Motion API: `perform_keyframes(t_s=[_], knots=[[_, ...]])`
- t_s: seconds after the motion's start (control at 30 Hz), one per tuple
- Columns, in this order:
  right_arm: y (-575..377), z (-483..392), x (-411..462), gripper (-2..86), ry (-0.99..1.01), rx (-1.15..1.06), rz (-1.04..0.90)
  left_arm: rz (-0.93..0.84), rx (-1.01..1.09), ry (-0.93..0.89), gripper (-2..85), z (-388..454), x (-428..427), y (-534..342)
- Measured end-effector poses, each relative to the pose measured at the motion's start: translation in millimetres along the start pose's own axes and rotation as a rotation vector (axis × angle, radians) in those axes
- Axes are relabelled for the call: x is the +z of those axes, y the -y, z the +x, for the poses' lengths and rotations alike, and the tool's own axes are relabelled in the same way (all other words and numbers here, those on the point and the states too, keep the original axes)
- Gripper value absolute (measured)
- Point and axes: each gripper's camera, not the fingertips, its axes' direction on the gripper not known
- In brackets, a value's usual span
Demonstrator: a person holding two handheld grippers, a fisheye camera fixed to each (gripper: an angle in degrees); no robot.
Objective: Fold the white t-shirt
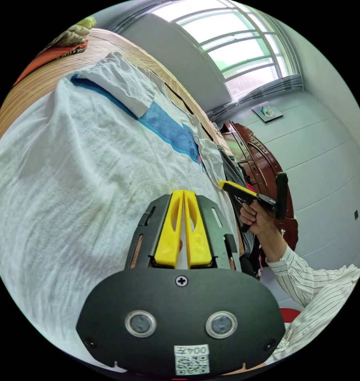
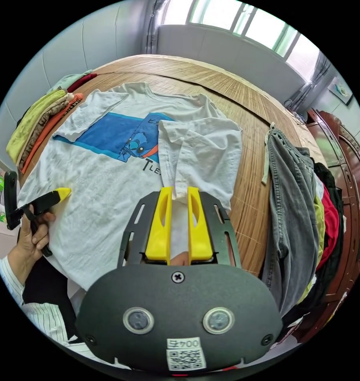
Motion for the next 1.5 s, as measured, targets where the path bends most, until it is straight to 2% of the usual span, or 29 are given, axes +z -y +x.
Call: perform_keyframes(t_s=[0.17,0.5,0.67,0.83,1.07,1.23,1.5], knots=[[9.3,-9.2,0.6,4.6,-0.068,0.003,-0.041,-0.001,-0.005,-0.006,0.6,-13.7,0.3,-10.0],[-22.7,-11.8,-59.2,4.3,-0.041,-0.004,0.109,0.001,-0.01,-0.009,0.7,-27.6,-6.3,-15.2],[-51.7,-22.4,-41.6,5.3,-0.069,-0.048,0.03,-0.001,-0.014,-0.014,0.8,-27.7,-13.0,-9.6],[-49.8,-18.5,-57.8,6.3,-0.082,-0.005,0.119,-0.001,-0.015,-0.016,0.8,-22.0,-21.9,0.4],[-32.5,-30.2,-52.5,7.7,-0.138,-0.063,0.12,-0.004,-0.018,-0.02,0.7,-2.7,-38.2,23.4],[-31.4,-22.4,-18.0,4.3,-0.182,-0.096,-0.048,-0.009,-0.027,-0.02,0.7,18.6,-50.4,43.9],[-50.9,8.2,-44.3,2.3,-0.119,0.006,0.06,-0.013,-0.038,-0.001,0.7,78.4,-72.5,86.0]])
